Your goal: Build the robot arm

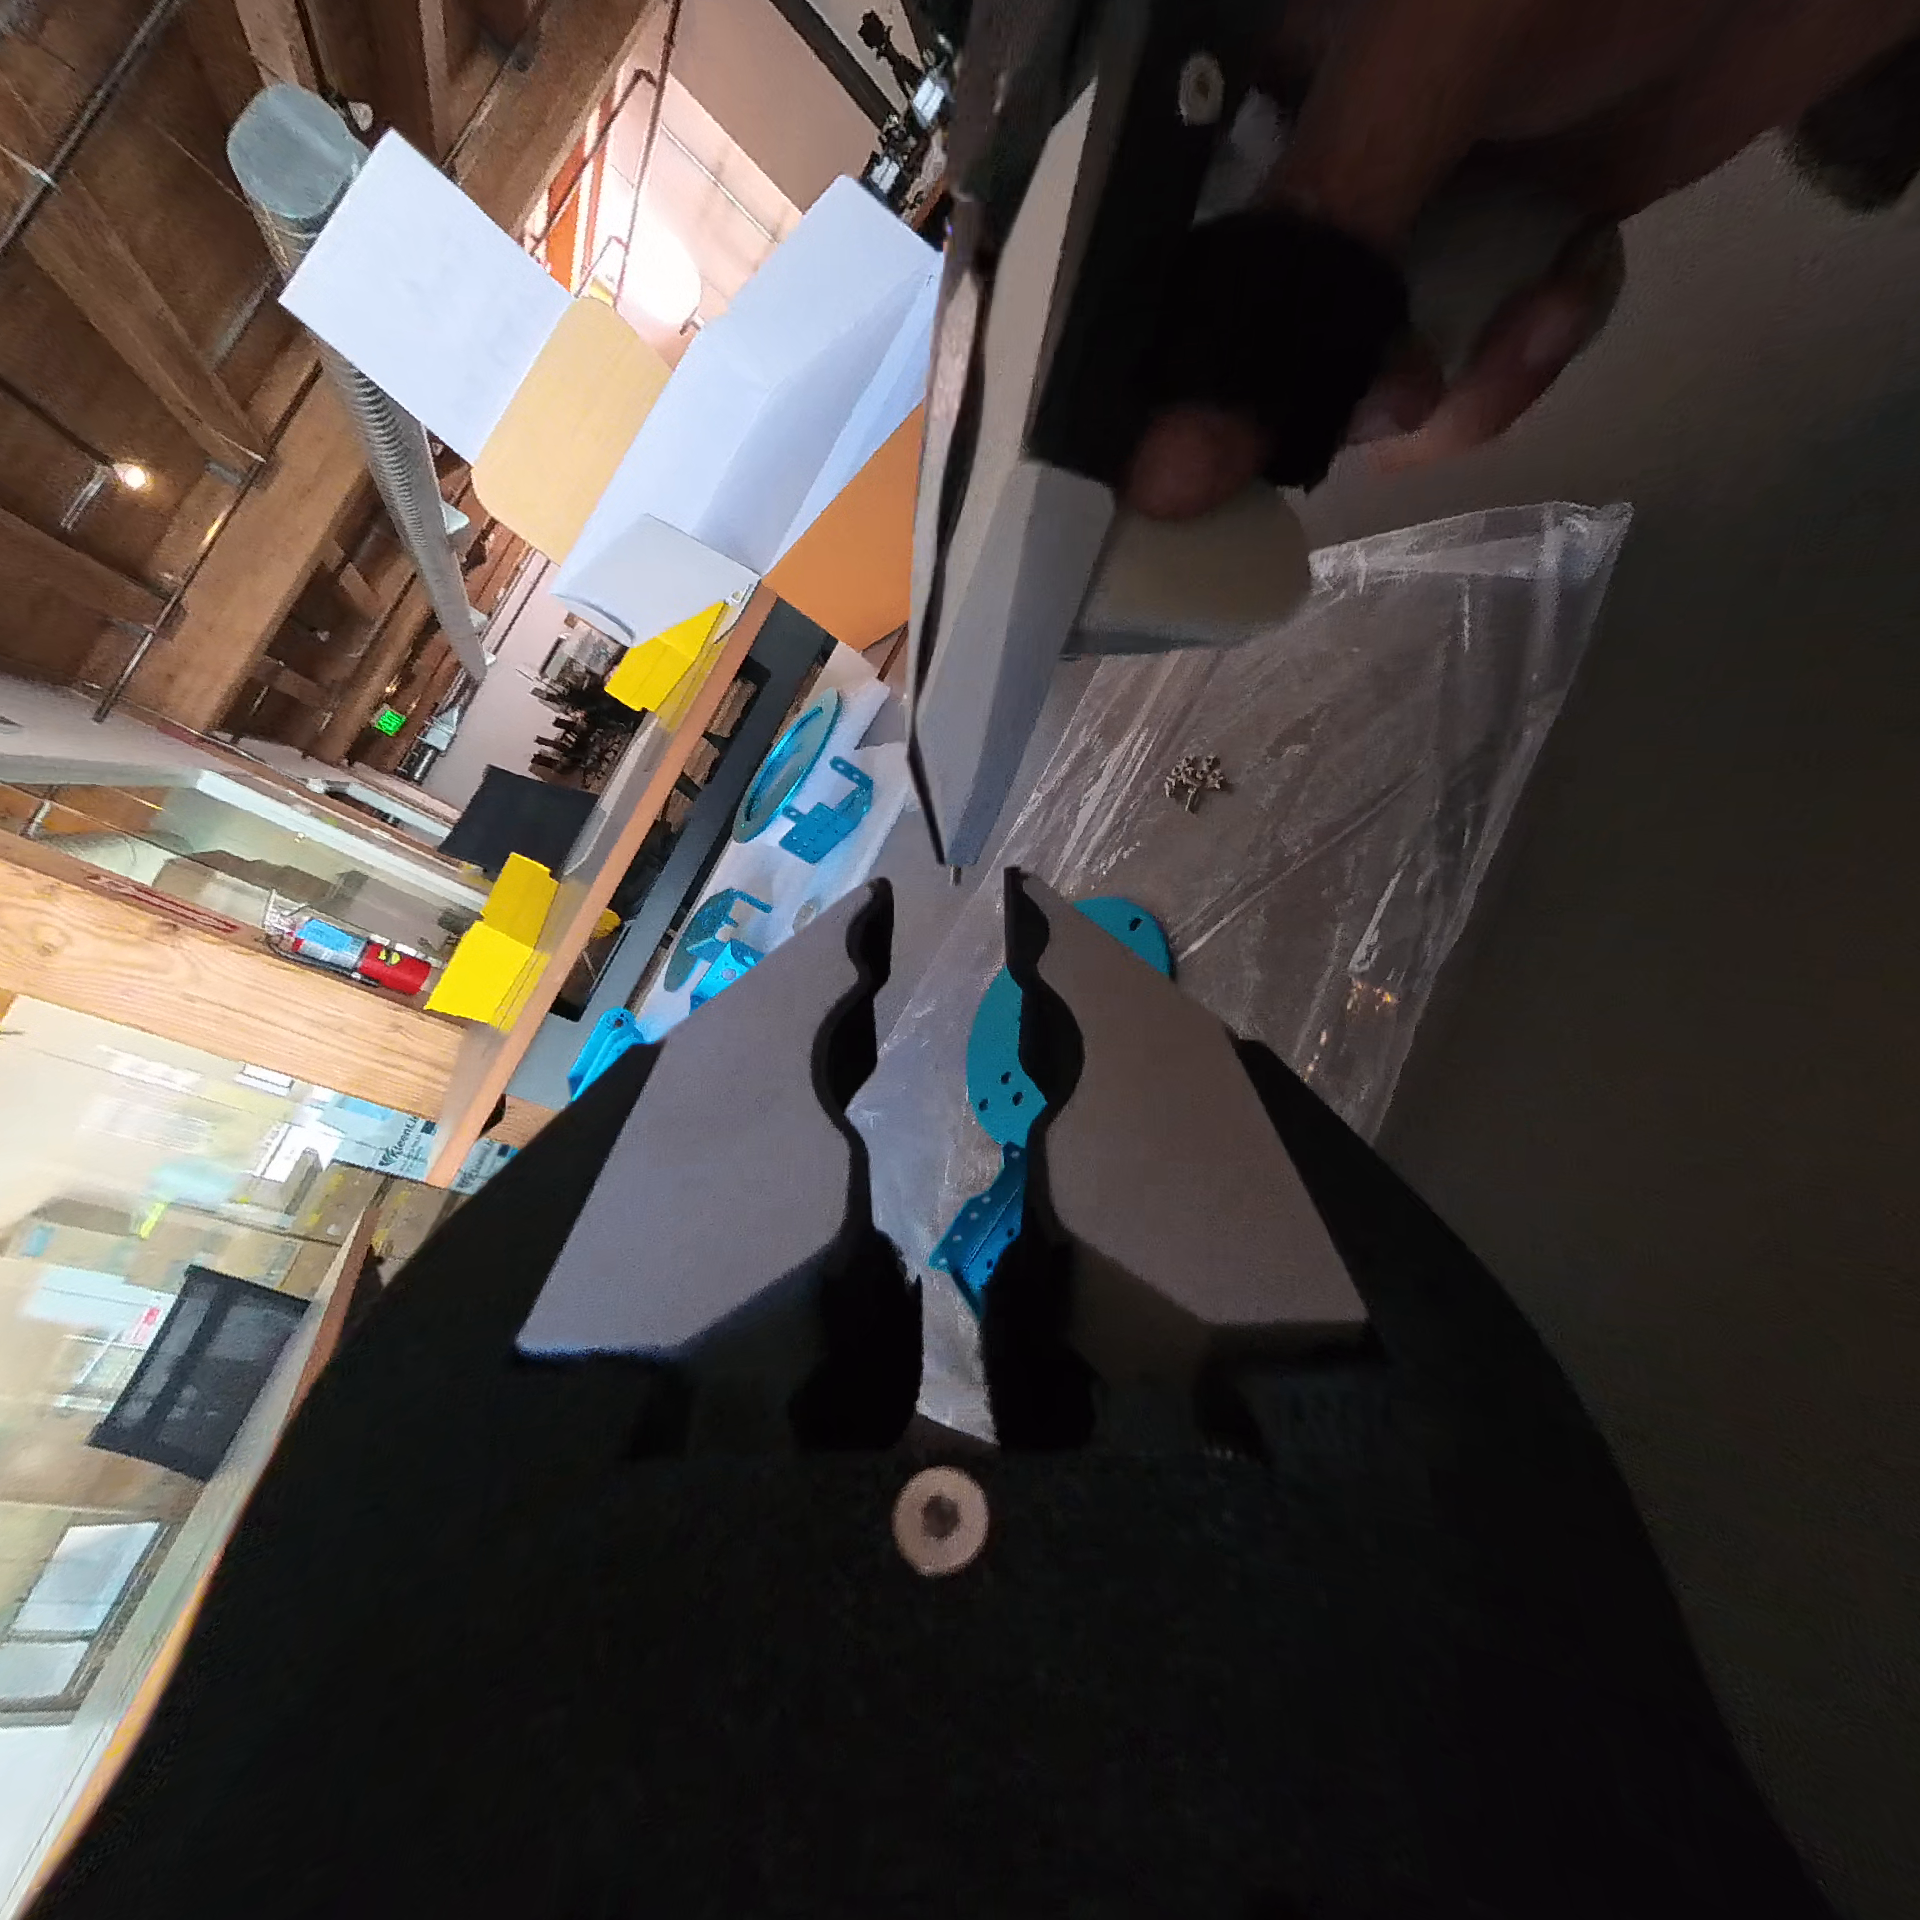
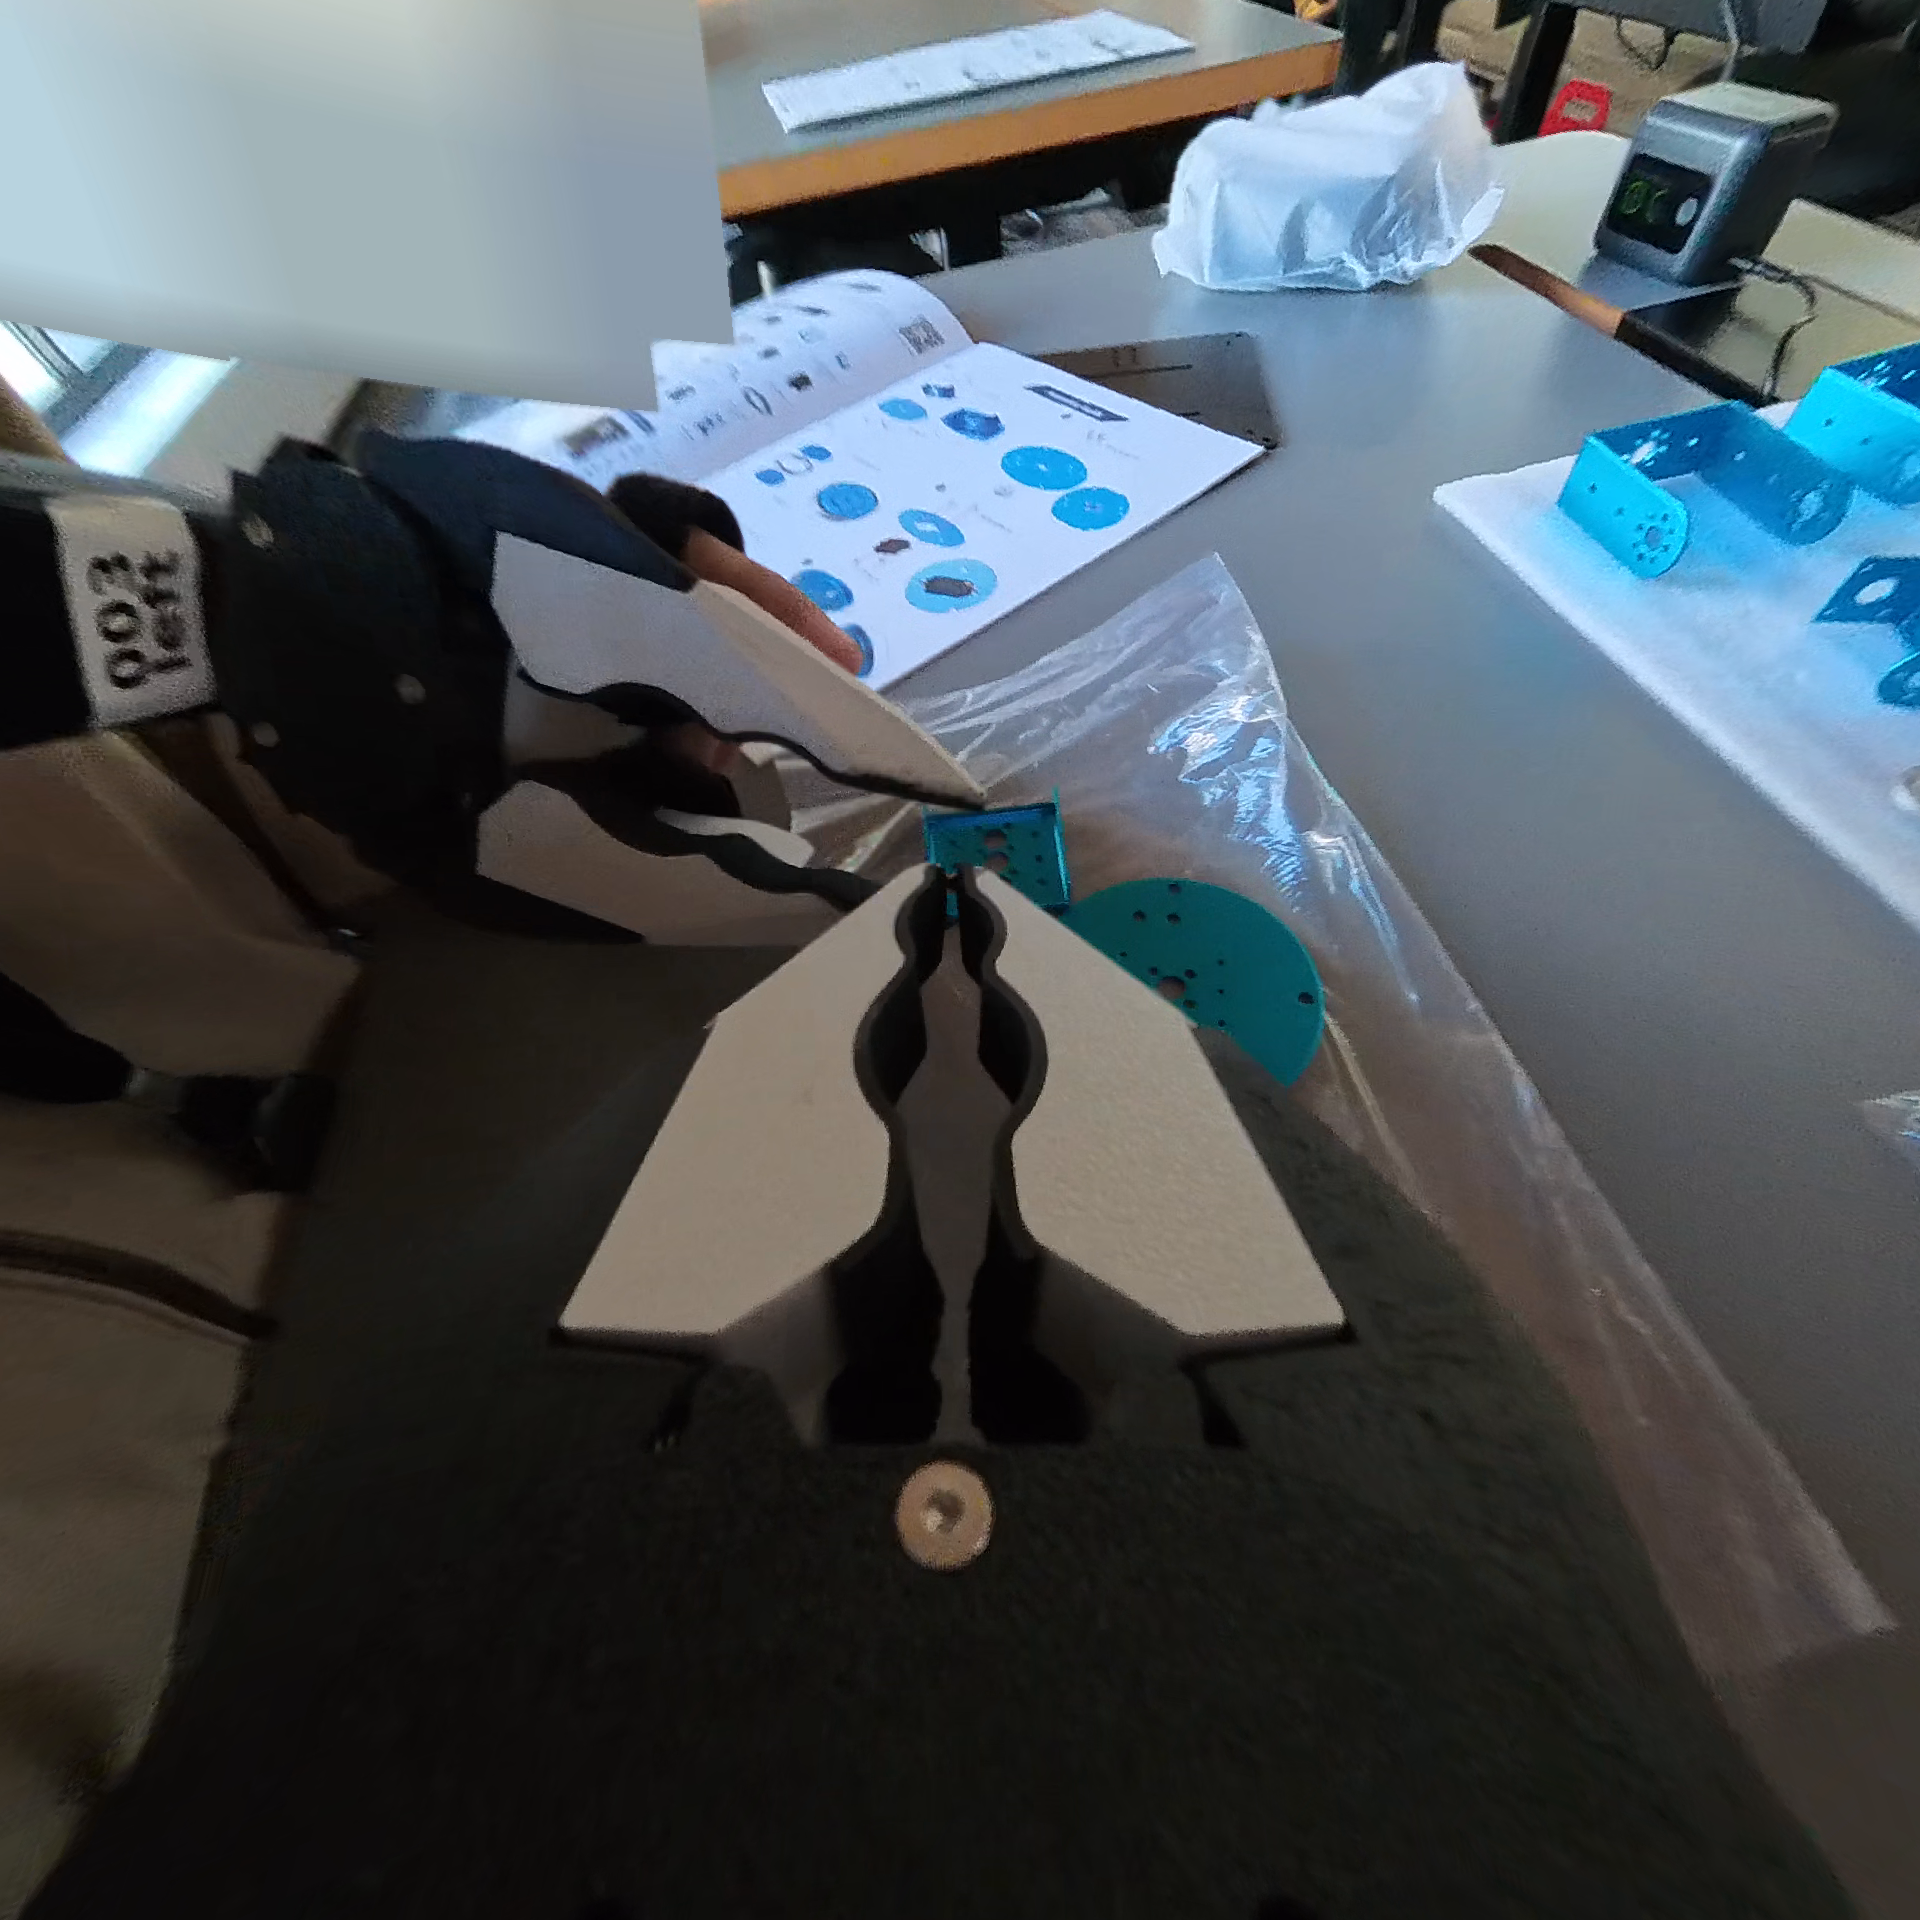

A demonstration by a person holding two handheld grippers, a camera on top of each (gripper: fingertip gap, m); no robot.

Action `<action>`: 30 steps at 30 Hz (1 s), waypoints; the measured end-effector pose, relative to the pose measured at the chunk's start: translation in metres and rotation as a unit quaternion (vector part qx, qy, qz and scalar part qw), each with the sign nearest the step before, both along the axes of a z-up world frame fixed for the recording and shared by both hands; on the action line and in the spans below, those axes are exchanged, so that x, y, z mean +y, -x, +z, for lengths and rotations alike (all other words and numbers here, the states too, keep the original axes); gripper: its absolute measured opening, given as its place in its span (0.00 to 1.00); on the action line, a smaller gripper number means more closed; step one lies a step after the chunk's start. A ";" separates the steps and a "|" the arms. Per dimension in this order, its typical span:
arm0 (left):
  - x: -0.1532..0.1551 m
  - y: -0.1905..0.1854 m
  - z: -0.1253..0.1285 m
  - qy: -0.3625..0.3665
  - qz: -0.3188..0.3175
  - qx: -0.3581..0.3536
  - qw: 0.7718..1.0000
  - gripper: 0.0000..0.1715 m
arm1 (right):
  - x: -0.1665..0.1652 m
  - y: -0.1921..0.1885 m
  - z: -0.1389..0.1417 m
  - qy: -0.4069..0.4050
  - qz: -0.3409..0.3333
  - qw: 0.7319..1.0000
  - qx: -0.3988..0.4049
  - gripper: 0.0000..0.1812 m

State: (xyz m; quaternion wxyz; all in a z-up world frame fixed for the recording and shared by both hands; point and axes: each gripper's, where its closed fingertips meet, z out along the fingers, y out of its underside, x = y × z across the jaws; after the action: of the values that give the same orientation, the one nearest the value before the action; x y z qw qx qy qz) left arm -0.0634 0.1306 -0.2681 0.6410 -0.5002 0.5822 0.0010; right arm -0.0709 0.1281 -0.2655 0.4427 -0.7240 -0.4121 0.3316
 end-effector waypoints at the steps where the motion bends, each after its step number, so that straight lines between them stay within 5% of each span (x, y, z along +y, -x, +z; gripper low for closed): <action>1: -0.001 -0.001 0.001 -0.001 -0.001 -0.002 1.000 0.11 | 0.000 0.001 -0.001 -0.012 -0.001 1.000 -0.016 0.00; 9: -0.003 -0.002 0.001 -0.013 -0.006 0.004 1.000 0.00 | -0.003 0.003 0.003 0.001 0.001 1.000 -0.011 0.00; 16: -0.012 -0.003 0.008 -0.038 -0.029 -0.002 0.999 0.00 | -0.014 0.002 0.011 0.144 0.057 0.981 0.121 0.01; 22: -0.019 -0.006 0.007 -0.047 -0.045 0.004 0.998 0.00 | -0.021 -0.001 0.009 0.177 0.102 0.972 0.113 0.01; 30: -0.014 -0.006 0.008 -0.009 -0.038 -0.014 0.999 0.00 | -0.015 0.000 0.009 0.117 0.082 0.987 0.078 0.00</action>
State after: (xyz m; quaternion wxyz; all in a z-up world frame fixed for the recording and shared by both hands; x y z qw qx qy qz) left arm -0.0576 0.1162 -0.2604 0.6531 -0.4719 0.5917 -0.0249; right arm -0.0708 0.1128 -0.2565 0.3571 -0.7065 -0.3923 0.4684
